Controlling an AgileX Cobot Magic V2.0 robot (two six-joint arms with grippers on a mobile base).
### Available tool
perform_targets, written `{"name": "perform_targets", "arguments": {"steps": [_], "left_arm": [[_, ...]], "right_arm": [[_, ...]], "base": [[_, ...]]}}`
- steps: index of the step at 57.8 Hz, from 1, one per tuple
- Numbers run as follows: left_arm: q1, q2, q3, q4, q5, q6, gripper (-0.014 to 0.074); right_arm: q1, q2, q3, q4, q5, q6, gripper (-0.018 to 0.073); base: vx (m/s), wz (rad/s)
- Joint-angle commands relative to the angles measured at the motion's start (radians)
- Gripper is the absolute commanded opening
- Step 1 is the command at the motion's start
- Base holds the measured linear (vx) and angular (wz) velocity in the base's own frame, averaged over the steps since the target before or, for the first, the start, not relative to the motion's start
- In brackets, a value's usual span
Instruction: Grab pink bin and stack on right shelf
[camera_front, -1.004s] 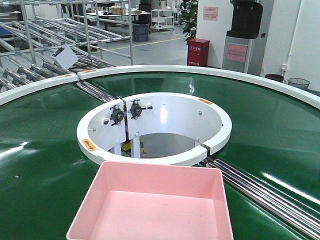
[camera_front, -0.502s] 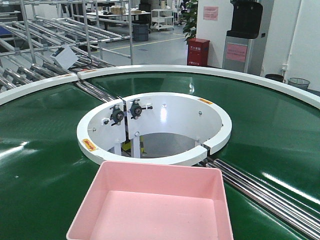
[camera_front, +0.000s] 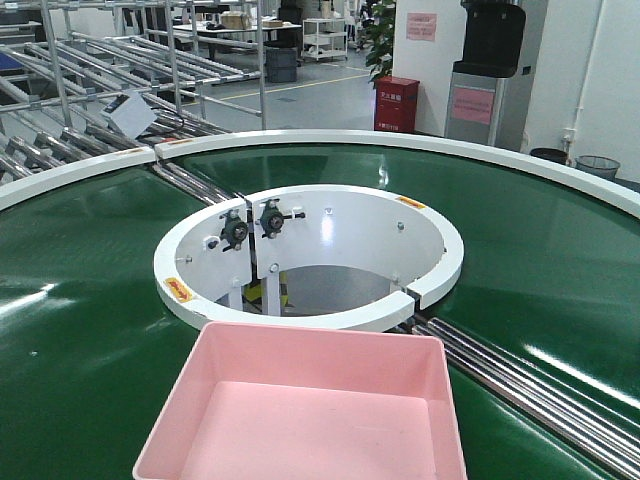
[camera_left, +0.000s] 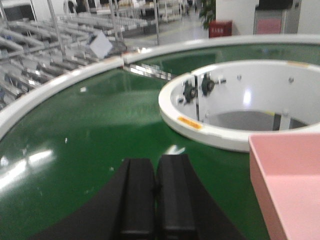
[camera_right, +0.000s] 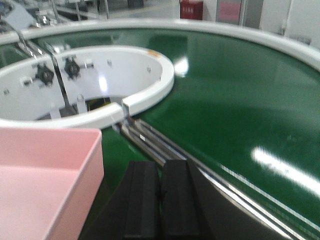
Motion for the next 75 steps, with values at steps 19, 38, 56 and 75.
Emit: {"name": "perform_targets", "arguments": {"steps": [19, 38, 56, 75], "left_arm": [[-0.01, 0.267, -0.032, -0.028, -0.042, -0.01, 0.0469], [-0.164, 0.613, -0.425, -0.072, 0.112, 0.021, 0.0469], [-0.259, 1.026, -0.862, -0.18, 0.389, 0.086, 0.0469], [-0.259, 1.32, -1.099, -0.327, 0.561, 0.133, 0.0469]], "right_arm": [[-0.004, 0.182, -0.049, 0.05, -0.065, 0.002, 0.05], [0.031, 0.561, -0.455, 0.236, 0.243, -0.155, 0.0463], [0.175, 1.008, -0.856, 0.228, 0.433, 0.01, 0.0463], [0.206, 1.232, -0.982, 0.206, 0.526, 0.086, 0.0459]], "base": [[0.0, 0.0], [0.0, 0.0], [0.0, 0.0], [0.0, 0.0]]}}
